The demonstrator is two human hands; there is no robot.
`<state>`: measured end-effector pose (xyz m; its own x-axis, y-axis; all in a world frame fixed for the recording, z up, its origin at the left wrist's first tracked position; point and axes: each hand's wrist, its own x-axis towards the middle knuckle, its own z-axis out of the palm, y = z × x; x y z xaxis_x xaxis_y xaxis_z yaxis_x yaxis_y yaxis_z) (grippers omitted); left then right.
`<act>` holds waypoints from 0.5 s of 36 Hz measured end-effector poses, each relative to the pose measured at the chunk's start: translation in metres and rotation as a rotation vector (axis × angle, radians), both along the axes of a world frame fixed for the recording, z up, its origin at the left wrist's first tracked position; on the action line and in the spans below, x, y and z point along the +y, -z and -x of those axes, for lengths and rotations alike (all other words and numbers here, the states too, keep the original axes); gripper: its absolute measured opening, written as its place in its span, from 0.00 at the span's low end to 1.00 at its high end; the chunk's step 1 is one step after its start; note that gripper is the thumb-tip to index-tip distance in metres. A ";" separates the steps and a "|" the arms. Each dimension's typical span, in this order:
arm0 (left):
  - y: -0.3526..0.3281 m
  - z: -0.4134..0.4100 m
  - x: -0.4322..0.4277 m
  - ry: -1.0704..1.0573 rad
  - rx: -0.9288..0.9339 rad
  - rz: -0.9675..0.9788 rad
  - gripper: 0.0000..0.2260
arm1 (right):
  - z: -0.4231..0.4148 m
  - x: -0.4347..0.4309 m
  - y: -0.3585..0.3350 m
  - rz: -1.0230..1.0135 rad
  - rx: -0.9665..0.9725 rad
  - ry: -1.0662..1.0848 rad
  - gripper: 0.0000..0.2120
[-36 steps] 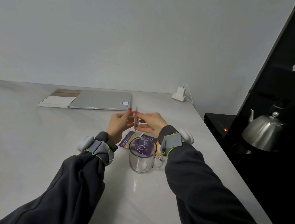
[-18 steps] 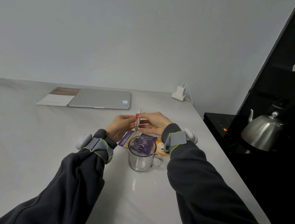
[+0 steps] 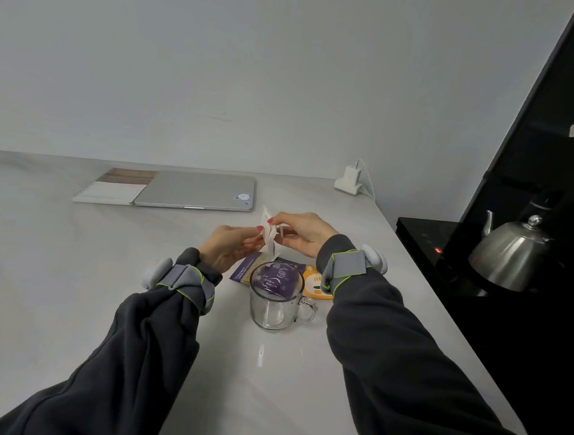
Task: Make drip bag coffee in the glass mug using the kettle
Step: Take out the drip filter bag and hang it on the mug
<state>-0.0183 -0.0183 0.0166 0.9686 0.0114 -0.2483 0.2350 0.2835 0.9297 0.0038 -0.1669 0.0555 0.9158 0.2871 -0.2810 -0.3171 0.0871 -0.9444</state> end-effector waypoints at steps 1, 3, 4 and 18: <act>0.000 0.000 0.000 -0.003 0.009 0.025 0.04 | -0.001 0.000 0.001 -0.006 0.001 0.005 0.04; -0.001 0.000 0.001 -0.002 0.030 0.065 0.04 | -0.001 0.000 0.002 -0.015 0.000 0.007 0.04; -0.002 0.000 0.001 -0.002 0.039 0.086 0.03 | -0.002 0.000 0.002 -0.015 -0.001 0.008 0.04; -0.011 0.008 -0.005 0.109 0.007 -0.036 0.19 | 0.002 -0.001 0.004 -0.046 0.002 -0.005 0.03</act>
<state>-0.0263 -0.0234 0.0280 0.9628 -0.0845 -0.2566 0.2692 0.2227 0.9370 0.0013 -0.1678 0.0513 0.9137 0.3045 -0.2693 -0.3195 0.1284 -0.9388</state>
